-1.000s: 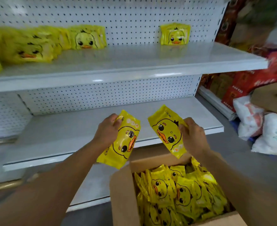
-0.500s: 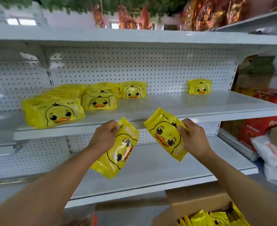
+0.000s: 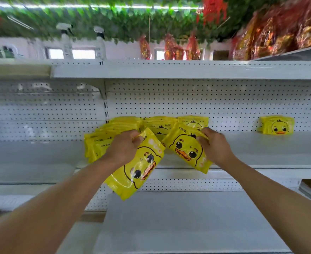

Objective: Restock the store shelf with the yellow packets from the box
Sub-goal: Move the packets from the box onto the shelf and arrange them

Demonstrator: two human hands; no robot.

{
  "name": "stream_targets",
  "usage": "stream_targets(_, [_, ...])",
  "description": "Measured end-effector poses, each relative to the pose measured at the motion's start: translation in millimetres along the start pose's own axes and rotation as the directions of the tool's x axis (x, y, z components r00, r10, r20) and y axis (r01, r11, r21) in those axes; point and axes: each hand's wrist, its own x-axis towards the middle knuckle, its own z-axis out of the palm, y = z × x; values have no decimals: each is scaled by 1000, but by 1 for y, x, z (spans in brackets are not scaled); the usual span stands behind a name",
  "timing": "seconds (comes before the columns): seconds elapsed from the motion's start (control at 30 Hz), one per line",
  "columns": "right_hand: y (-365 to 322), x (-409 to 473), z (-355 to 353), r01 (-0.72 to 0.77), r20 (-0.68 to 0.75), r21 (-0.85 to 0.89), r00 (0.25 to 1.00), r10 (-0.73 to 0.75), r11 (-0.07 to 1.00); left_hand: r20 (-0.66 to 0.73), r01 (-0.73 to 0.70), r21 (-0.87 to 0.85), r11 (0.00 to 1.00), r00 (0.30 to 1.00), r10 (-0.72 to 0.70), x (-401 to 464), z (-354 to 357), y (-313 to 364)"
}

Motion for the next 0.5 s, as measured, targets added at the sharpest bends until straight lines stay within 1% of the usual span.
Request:
stream_targets(0.07, [-3, 22, 19, 21, 40, -37, 999, -20, 999, -38, 2, 29, 1000, 999, -1, 11, -9, -6])
stream_targets(0.2, [-5, 61, 62, 96, 115, -80, 990, -86, 992, -76, 38, 151, 988, 997, -27, 32, -20, -12])
stream_targets(0.3, [-6, 85, 91, 136, 179, -92, 977, -118, 986, -91, 82, 177, 981, 994, -66, 48, -22, -18])
stream_targets(0.37, [-6, 97, 106, 194, 197, -103, 965, -171, 975, -101, 114, 168, 979, 990, -98, 57, -21, -20])
stream_targets(0.4, [-5, 102, 112, 230, 196, -135, 960, -202, 964, -104, 130, 167, 977, 988, -114, 62, -20, -20])
stream_targets(0.5, [-2, 114, 129, 310, 199, -308, 946, -258, 899, -107, 143, 187, 972, 986, -124, 73, -15, -20])
